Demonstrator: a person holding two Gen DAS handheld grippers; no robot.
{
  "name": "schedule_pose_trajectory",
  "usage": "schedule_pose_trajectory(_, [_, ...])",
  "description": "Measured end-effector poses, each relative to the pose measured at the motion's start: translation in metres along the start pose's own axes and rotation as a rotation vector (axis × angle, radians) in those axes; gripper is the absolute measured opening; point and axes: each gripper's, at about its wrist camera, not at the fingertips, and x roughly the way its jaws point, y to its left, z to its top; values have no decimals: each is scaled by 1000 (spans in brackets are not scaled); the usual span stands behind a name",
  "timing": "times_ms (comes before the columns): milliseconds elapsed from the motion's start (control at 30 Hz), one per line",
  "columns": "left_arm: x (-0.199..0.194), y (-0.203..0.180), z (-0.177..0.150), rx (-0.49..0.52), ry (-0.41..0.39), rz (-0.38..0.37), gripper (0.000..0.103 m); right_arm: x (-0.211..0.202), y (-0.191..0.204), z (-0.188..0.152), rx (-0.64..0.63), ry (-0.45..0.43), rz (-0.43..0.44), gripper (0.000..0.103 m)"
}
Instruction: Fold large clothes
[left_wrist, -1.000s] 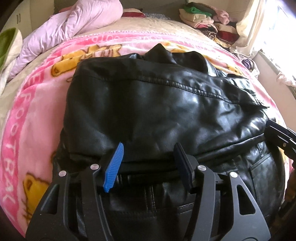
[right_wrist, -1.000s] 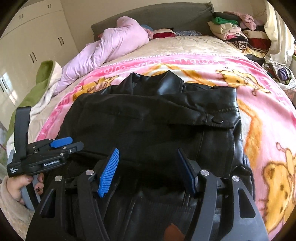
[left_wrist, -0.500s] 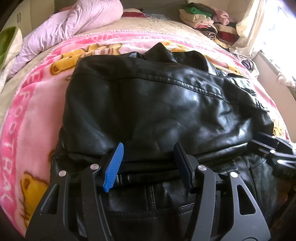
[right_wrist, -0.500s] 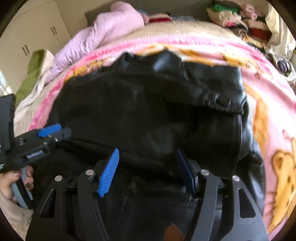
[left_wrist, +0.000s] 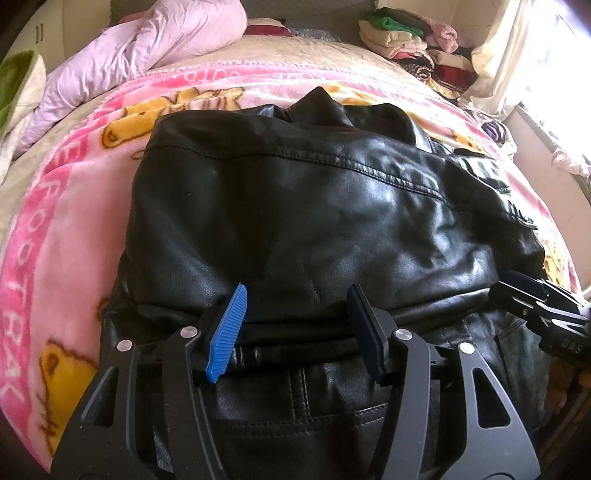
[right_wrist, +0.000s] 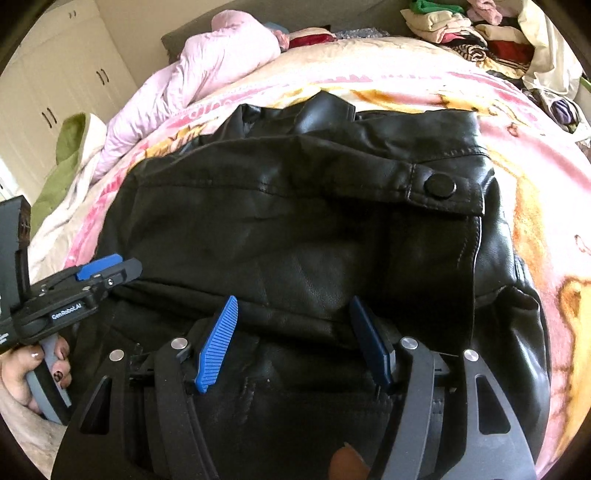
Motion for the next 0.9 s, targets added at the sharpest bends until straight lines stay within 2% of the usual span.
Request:
schedule_pose_trajectory(133, [-3, 0, -2, -7, -7, -2, 48, -13, -1, 0, 15, -37, 17, 64])
schedule_pose_trajectory(200, [-5, 0, -4, -11, -9, -3, 48, -18, 0, 0, 20, -43, 24, 72])
schedule_pose_trajectory(633, [-13, 0, -7, -39, -5, -16, 51, -39, 2, -1, 41, -84, 31, 90])
schedule_pose_trajectory(900, [-20, -5, -11, -43, -2, -19, 60, -51, 2, -1, 43, -105, 33, 94])
